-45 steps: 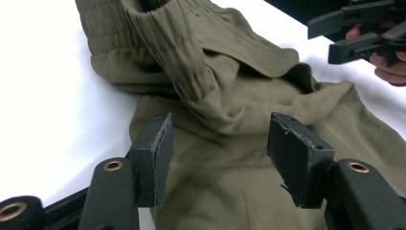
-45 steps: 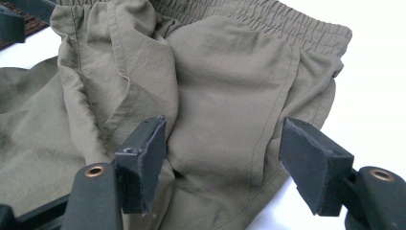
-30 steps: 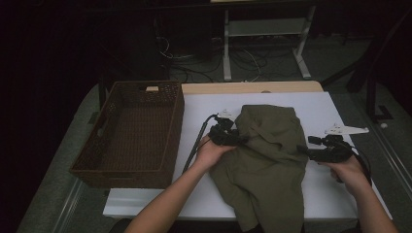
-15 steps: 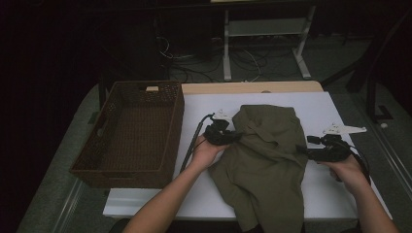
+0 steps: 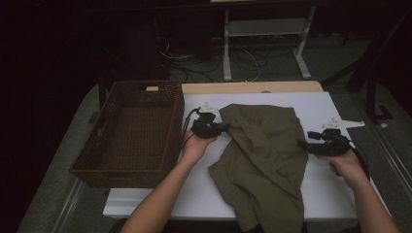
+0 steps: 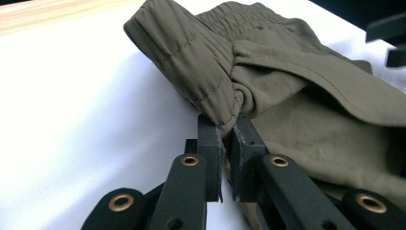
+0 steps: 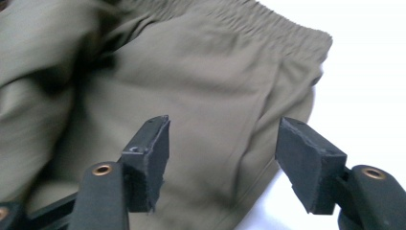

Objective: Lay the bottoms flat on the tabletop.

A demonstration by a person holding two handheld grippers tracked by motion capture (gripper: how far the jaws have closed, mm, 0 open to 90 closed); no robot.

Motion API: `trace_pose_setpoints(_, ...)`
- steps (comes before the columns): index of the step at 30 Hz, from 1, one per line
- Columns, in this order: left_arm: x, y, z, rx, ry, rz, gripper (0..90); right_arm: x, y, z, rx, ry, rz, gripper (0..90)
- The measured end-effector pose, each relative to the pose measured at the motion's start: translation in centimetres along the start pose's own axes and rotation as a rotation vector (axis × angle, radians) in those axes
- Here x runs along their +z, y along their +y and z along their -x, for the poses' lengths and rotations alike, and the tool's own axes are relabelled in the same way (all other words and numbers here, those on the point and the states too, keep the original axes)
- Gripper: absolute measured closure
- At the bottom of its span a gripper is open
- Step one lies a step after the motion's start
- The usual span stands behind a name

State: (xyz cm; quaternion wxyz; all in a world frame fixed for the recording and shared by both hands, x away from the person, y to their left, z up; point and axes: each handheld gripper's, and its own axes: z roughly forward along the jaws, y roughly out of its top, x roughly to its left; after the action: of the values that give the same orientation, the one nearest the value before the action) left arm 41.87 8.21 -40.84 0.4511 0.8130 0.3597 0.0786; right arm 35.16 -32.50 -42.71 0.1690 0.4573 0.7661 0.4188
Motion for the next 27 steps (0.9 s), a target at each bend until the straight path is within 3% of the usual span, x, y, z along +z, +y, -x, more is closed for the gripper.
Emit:
trace_pose_setpoints(2,0.0,0.0,-0.1,0.002,0.007,-0.003,83.6,0.8,0.9,0.7,0.024,-0.022,0.007,40.3)
trace_pose_setpoints(5,0.0,-0.1,-0.1,0.004,0.014,-0.004,83.6,1.9,1.8,1.1,0.021,-0.049,0.009,43.7)
trace_pose_setpoints(13,0.0,-0.2,-0.3,0.003,0.026,-0.007,83.7,4.8,3.0,3.6,0.082,-0.143,-0.047,57.6)
trace_pose_setpoints(18,0.0,-0.3,-0.4,0.002,0.032,-0.013,83.7,6.0,2.7,4.9,0.133,-0.153,-0.051,64.5)
trace_pose_setpoints(23,0.2,-0.3,-0.2,0.002,0.040,-0.011,83.8,7.0,2.2,4.9,0.122,-0.144,-0.106,67.7)
trace_pose_setpoints(27,0.4,-0.4,-0.1,0.002,0.042,-0.016,84.1,7.2,2.4,4.5,0.093,-0.146,-0.120,82.7)
